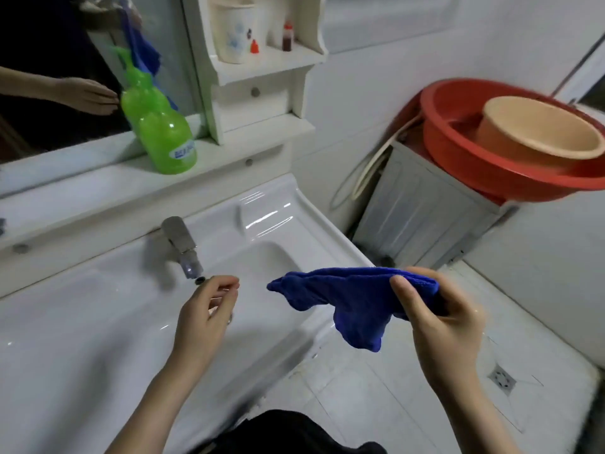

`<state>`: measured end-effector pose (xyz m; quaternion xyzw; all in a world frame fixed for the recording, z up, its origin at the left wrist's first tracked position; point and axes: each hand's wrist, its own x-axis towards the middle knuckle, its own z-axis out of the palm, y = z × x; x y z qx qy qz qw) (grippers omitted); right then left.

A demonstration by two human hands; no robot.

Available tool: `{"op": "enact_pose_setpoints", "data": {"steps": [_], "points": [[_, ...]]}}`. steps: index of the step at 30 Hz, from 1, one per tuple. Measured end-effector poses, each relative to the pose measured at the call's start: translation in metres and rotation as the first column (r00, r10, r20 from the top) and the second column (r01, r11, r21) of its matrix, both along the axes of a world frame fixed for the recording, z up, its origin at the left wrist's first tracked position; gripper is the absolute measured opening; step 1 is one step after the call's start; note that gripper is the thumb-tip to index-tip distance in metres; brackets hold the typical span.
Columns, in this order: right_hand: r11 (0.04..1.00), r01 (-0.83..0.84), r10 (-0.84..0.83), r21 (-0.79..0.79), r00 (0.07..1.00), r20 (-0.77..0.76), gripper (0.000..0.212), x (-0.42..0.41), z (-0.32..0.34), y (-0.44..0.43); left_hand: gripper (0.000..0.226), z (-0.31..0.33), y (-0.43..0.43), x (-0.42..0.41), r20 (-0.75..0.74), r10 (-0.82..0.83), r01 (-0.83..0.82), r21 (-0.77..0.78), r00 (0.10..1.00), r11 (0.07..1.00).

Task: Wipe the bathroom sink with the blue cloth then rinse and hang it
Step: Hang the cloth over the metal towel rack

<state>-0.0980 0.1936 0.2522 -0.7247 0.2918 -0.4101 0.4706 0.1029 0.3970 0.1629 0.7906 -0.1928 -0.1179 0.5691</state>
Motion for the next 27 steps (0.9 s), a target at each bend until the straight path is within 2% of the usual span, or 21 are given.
{"op": "enact_pose_setpoints", "data": {"steps": [3,7,10,13,15,20,27], "points": [[0.995,0.094,-0.094,0.009,0.996,0.0,0.004,-0.06,0.0,-0.016,0.015,0.001,-0.045,-0.038,0.079,-0.167,0.164,0.046,0.983,0.985],[0.958,0.254,-0.245,0.133,0.966,-0.081,0.004,-0.137,-0.043,-0.035,0.015,-0.023,-0.093,-0.1,0.201,-0.401,0.359,0.214,0.894,0.908],[0.885,0.401,-0.357,0.235,0.911,-0.208,0.01,-0.186,-0.09,-0.046,0.014,-0.064,-0.114,-0.14,0.115,-0.552,0.488,0.344,0.826,0.802],[0.779,0.537,-0.458,0.324,0.84,-0.292,0.016,-0.221,-0.12,-0.06,0.026,-0.095,-0.126,-0.162,0.0,-0.66,0.582,0.47,0.752,0.664],[0.715,0.595,-0.502,0.366,0.802,-0.323,0.017,-0.238,-0.129,-0.073,0.029,-0.1,-0.137,-0.165,-0.016,-0.696,0.605,0.509,0.718,0.612],[0.662,0.632,-0.528,0.403,0.775,-0.347,0.011,-0.246,-0.134,-0.122,0.019,-0.087,-0.192,-0.157,0.04,-0.673,0.573,0.49,0.739,0.657],[0.751,0.528,-0.409,0.396,0.843,-0.35,0.012,-0.208,-0.149,-0.222,0.022,-0.098,-0.297,-0.135,-0.004,-0.621,0.557,0.447,0.784,0.7]]}}
